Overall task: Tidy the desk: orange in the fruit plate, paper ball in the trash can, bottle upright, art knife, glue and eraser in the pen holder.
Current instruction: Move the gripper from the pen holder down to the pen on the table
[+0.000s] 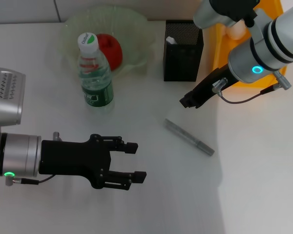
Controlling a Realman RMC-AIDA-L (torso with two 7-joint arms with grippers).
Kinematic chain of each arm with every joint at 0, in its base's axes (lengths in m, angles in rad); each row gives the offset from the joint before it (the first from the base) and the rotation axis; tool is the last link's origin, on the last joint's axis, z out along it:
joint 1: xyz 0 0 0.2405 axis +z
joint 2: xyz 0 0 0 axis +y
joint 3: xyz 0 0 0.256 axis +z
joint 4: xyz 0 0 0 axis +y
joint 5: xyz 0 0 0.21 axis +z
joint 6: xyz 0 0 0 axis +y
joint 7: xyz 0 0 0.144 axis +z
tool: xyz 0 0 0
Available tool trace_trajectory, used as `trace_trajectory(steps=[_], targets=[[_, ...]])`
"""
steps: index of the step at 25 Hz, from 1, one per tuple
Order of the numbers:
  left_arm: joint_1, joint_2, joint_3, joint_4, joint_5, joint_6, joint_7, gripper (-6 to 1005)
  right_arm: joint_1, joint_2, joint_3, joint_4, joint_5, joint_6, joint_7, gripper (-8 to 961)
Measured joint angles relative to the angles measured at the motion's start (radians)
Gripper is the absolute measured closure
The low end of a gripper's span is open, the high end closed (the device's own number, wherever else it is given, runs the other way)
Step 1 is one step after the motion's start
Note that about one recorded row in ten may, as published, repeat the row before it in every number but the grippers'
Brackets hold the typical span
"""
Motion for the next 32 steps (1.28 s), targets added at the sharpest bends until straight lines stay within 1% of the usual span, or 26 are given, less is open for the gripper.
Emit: trace_trajectory(steps=[5, 10, 26, 32], targets=[[-0.005, -0.002, 0.000, 0.000, 0.000, 0.000, 0.001, 224, 0.022, 0.003, -0.029, 0.022, -0.058, -0.029, -0.018, 819], [-0.006, -0.004, 0.000, 0.002, 0.000, 0.001, 0.004, 224, 0.030, 0.005, -0.077, 0.050, -0.063, -0.019, -0.023, 648], [-0.006, -0.006, 0.000, 0.002, 0.000, -0.012, 0.002, 224, 0.032, 0.010, -0.151, 0.073, -0.029, 0.009, -0.034, 633], [-0.007, -0.006, 0.000, 0.002, 0.000, -0.012, 0.002, 224, 0.036, 0.011, -0.168, 0.107, -0.028, 0.032, -0.023, 634]])
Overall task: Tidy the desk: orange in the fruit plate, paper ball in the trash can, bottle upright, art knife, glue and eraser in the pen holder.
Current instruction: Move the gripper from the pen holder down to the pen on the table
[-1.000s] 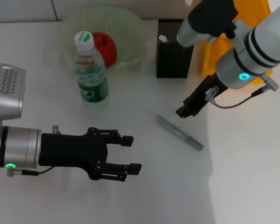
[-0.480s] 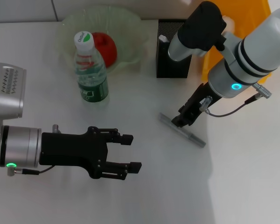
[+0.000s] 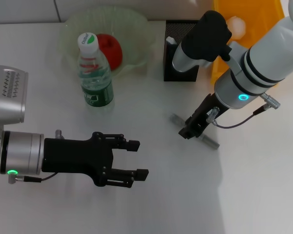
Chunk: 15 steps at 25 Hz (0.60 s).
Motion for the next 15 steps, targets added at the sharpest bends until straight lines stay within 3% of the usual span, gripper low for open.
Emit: trace_trajectory(steps=[15], targets=[[0.000, -0.001, 0.000, 0.000, 0.000, 0.000, -0.001, 224, -0.001, -0.002, 0.001, -0.003, -0.002, -0.002, 0.008, 656]])
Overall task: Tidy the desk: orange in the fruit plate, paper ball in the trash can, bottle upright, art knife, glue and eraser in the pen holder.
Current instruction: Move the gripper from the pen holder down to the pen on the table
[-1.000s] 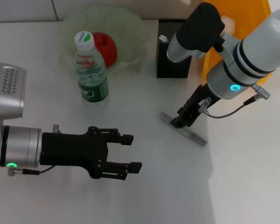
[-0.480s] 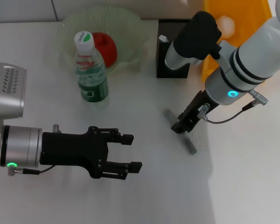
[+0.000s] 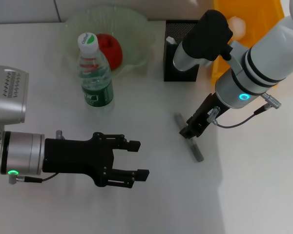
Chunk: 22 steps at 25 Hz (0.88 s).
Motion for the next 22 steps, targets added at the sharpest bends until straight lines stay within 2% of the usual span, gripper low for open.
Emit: trace_trajectory(steps=[22], targets=[[0.000, -0.002, 0.000, -0.009, 0.000, 0.000, 0.010, 223, 0.020, 0.002, -0.010, 0.057, 0.002, 0.027, 0.015, 693]])
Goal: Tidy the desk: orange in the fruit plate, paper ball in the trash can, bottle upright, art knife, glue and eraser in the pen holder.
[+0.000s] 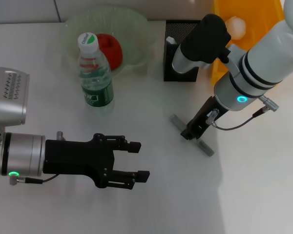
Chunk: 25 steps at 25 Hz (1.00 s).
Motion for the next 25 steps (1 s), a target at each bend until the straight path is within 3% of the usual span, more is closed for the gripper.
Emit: trace_trajectory(steps=[13, 17, 21, 23, 25], targets=[[0.002, -0.001, 0.000, 0.000, 0.000, -0.002, 0.001, 223, -0.024, 0.000, 0.001, -0.063, 0.000, -0.006, 0.002, 791], [0.005, -0.001, 0.000, 0.004, -0.001, -0.002, 0.001, 223, -0.103, -0.005, 0.045, -0.242, 0.001, -0.039, 0.007, 831], [0.006, -0.001, 0.000, 0.006, -0.003, -0.001, 0.000, 223, -0.236, -0.004, 0.200, -0.484, 0.082, -0.024, -0.020, 834], [0.006, -0.002, 0.000, 0.007, -0.003, 0.000, 0.000, 223, -0.316, -0.005, 0.297, -0.547, 0.228, 0.049, -0.079, 835], [0.006, -0.002, 0.000, 0.007, -0.004, 0.000, 0.000, 223, -0.376, -0.008, 0.390, -0.529, 0.445, 0.131, -0.198, 836]])
